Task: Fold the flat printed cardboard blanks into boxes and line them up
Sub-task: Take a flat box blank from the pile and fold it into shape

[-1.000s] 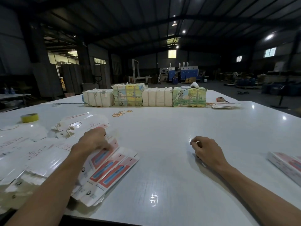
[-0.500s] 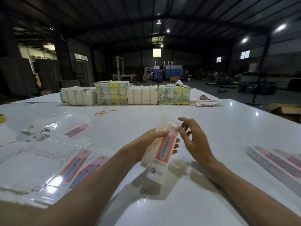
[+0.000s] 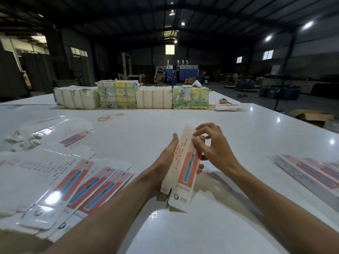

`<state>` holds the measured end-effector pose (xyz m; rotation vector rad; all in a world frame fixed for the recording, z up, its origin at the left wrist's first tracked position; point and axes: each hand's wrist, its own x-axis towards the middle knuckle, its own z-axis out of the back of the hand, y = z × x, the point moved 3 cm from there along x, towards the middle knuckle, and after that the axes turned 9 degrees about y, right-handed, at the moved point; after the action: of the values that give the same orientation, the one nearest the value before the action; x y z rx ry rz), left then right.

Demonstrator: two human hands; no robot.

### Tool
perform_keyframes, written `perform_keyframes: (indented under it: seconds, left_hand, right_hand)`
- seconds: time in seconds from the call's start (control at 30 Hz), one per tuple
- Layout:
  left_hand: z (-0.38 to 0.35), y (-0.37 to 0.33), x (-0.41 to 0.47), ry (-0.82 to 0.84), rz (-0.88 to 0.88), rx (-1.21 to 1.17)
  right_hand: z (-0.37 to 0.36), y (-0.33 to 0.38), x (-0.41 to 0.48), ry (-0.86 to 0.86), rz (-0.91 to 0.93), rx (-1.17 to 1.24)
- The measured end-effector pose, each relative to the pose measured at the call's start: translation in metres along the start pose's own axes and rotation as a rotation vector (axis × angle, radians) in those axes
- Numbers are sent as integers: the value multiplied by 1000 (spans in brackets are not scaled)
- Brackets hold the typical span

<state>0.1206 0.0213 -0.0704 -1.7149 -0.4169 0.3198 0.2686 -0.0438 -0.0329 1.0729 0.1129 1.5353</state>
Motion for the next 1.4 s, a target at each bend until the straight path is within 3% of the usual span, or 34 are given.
perform_keyframes:
  seconds: [0.13,0.23,0.53,0.67,0.83,0.93,1.0,1.17,1.3,1.4]
  left_hand:
    - [1,0,-2,80,5,-5]
    - [-2,-3,0,116,28,24]
    - [-9,-8,-2,241,71,-31]
    - [-17,-3,1,188,102,-50]
    - [-20,-4,6,168,66,-380]
    - [-9,-5,7,98,-5,-537]
    - [-3,-3,4,62,-52,-493]
    - [-7,0,-1,-110,-128,-178]
    - [-5,-10,1,-312,-327,130]
    - [-12,-16,2,-270,-438,262]
  right_hand:
    - [6,-6,5,5,-103,117]
    - [12,-7,5,30,-178,353]
    - [17,-7,6,154,-175,719]
    - [14,-4,6,192,-143,769]
    - [4,0,1,-4,-152,705]
    - [-11,3,-7,45,-156,591]
    - [-22,6,-11,115,-128,570]
    - [-18,10,-11,73,-90,588]
    - [-11,7,-10,48,-118,547]
    - [-9,8,-8,21,-134,551]
